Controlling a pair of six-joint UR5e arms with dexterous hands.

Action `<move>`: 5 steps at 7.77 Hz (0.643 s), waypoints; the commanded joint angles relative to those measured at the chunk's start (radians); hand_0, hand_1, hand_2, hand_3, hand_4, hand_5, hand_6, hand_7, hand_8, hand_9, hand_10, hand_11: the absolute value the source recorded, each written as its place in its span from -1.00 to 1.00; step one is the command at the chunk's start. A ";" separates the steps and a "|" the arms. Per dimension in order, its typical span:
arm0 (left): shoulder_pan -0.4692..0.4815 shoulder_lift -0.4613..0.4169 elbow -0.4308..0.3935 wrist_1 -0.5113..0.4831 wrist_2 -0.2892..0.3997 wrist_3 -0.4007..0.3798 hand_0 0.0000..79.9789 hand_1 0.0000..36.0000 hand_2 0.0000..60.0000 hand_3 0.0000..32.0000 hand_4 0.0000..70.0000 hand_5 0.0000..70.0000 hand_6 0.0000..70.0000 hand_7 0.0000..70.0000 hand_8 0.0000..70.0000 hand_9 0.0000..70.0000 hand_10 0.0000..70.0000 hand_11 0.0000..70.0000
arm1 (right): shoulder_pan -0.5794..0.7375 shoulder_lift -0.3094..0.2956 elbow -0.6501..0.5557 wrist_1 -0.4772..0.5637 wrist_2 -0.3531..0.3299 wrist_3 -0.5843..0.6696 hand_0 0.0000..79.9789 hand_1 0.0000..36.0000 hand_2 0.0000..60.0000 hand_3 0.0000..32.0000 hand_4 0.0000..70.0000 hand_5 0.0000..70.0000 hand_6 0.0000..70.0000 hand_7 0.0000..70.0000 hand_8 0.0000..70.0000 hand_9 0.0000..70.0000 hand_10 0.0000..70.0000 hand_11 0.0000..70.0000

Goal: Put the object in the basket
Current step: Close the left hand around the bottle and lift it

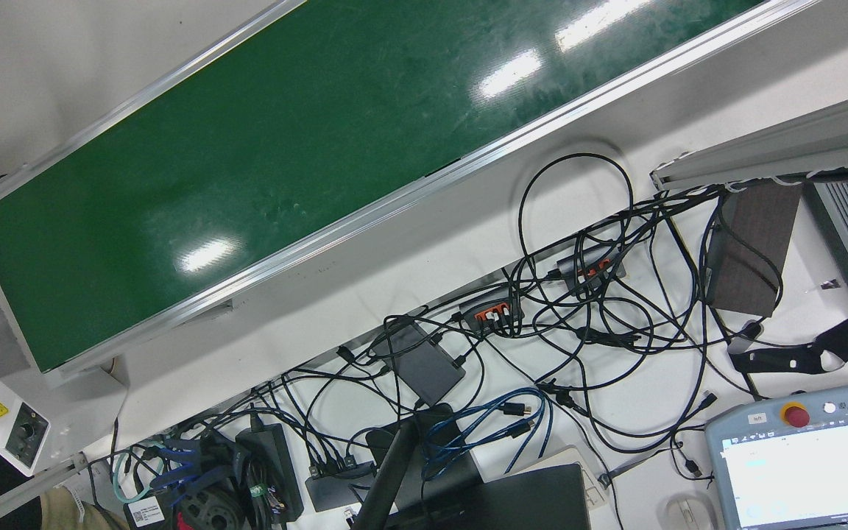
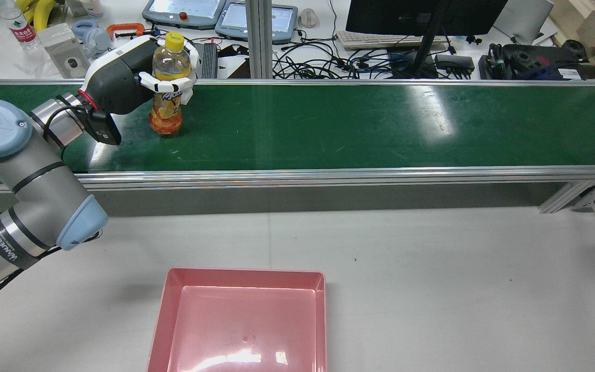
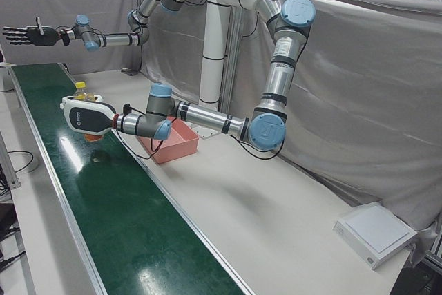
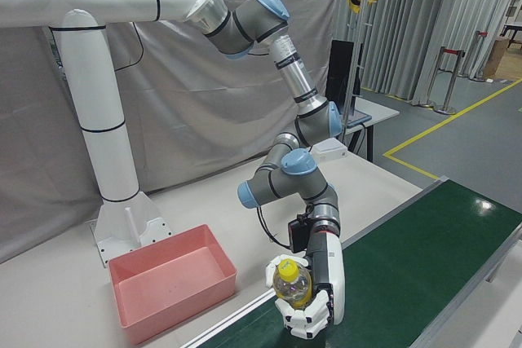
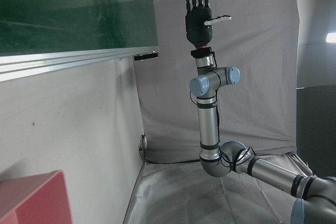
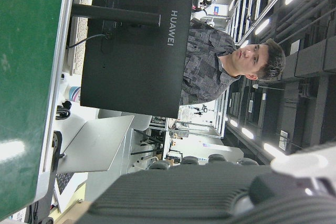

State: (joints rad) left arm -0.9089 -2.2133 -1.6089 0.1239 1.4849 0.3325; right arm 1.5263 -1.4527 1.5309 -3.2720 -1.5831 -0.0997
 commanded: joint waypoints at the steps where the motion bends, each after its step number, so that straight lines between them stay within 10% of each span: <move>1: 0.123 0.001 -0.069 0.013 -0.003 0.026 0.33 0.41 1.00 -1.00 0.17 1.00 0.29 1.00 0.77 1.00 1.00 1.00 | 0.000 0.000 0.000 0.000 0.000 0.000 -1.00 -1.00 -1.00 -1.00 -1.00 -1.00 -1.00 -1.00 -1.00 -1.00 -1.00 -1.00; 5: 0.255 0.058 -0.247 0.058 -0.002 0.117 0.38 0.50 1.00 -1.00 0.17 1.00 0.25 1.00 0.77 1.00 1.00 1.00 | 0.000 0.000 0.000 0.000 0.000 0.000 -1.00 -1.00 -1.00 -1.00 -1.00 -1.00 -1.00 -1.00 -1.00 -1.00 -1.00 -1.00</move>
State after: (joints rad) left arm -0.7265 -2.1762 -1.7675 0.1479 1.4838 0.4136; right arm 1.5263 -1.4527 1.5309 -3.2720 -1.5831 -0.0997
